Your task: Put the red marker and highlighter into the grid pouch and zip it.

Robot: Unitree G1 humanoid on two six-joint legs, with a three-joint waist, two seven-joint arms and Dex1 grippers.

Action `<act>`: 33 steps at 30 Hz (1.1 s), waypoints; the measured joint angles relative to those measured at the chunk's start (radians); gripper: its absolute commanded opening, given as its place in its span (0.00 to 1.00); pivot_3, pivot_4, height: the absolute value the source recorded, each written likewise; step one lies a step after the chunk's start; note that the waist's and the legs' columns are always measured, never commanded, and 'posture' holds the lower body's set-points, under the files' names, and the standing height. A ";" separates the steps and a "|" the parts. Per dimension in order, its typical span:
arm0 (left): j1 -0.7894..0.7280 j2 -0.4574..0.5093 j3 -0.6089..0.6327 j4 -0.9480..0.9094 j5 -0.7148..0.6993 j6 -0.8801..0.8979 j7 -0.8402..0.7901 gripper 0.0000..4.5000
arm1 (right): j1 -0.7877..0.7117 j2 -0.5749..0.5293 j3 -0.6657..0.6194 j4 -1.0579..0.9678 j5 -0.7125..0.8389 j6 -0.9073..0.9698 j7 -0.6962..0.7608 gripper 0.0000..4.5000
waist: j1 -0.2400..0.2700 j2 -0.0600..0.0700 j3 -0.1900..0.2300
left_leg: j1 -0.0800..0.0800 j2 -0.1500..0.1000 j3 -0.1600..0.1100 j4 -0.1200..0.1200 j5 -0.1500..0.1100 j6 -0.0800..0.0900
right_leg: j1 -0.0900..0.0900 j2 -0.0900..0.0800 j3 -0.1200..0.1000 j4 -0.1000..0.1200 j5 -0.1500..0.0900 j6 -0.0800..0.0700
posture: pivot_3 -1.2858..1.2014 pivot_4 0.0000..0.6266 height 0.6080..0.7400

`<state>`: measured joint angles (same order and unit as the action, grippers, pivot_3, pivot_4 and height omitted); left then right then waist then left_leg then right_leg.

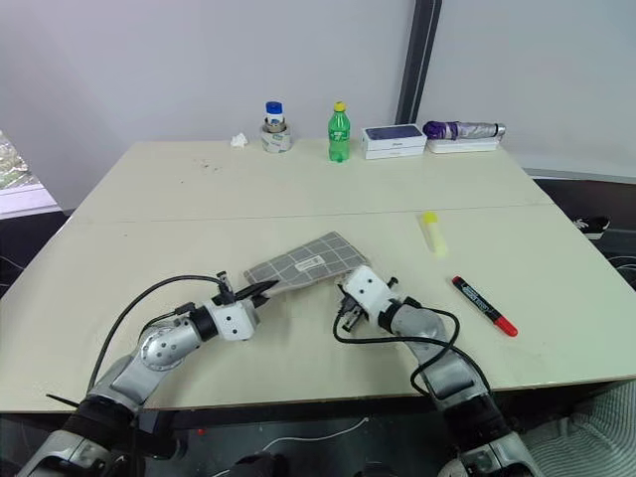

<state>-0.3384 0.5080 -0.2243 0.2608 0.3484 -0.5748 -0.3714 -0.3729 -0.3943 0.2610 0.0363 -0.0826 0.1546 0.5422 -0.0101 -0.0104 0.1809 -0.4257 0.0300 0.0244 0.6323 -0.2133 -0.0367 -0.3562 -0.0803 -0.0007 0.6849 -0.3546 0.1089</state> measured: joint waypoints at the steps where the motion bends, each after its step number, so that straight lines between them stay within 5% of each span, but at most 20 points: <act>1: -0.011 -0.010 -0.003 0.007 0.010 0.002 0.002 0.00 | -0.015 0.000 0.021 -0.002 -0.020 -0.024 0.011 0.01 | 0.000 0.000 0.000 | 0.000 0.000 0.000 0.000 0.000 0.000 | 0.000 0.000 0.000 0.000 0.000 0.000 | 0.52 0.24 1.00; 18: -0.152 -0.098 -0.058 0.121 0.113 0.058 0.074 0.00 | -0.116 0.014 0.119 0.057 -0.051 -0.395 0.183 0.01 | -0.002 0.000 0.000 | 0.000 -0.001 0.000 0.000 0.000 0.000 | 0.000 0.000 0.000 0.000 0.000 0.000 | 0.52 0.24 1.00; 22: -0.172 -0.097 -0.060 0.140 0.114 0.058 0.080 0.00 | -0.118 0.033 0.107 0.085 -0.030 -0.391 0.180 0.28 | -0.001 0.000 0.000 | 0.000 -0.001 0.000 0.000 0.000 0.000 | 0.000 0.000 0.000 0.000 0.000 0.000 | 0.52 0.24 1.00; 28: -0.152 -0.075 -0.060 0.127 0.111 0.045 0.093 0.00 | -0.076 -0.036 0.057 0.080 -0.013 -0.395 0.189 1.00 | 0.000 0.000 0.000 | 0.000 0.000 0.000 0.000 0.000 0.000 | 0.000 0.000 0.000 -0.001 0.000 0.000 | 0.52 0.24 1.00; 33: -0.124 -0.044 -0.053 0.109 0.101 0.024 0.103 0.00 | 0.058 -0.115 -0.028 0.044 0.041 -0.357 0.201 1.00 | -0.001 0.000 0.000 | 0.000 0.000 0.000 0.000 0.000 0.000 | 0.000 0.000 0.000 -0.001 0.000 0.000 | 0.52 0.24 1.00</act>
<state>-0.4627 0.4638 -0.2772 0.3701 0.4494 -0.5505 -0.2687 -0.3145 -0.5097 0.2330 0.0800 -0.0420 -0.2024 0.7435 -0.0112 -0.0108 0.1811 -0.4258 0.0305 0.0244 0.6321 -0.2132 -0.0369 -0.3558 -0.0807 -0.0009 0.6841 -0.3546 0.1089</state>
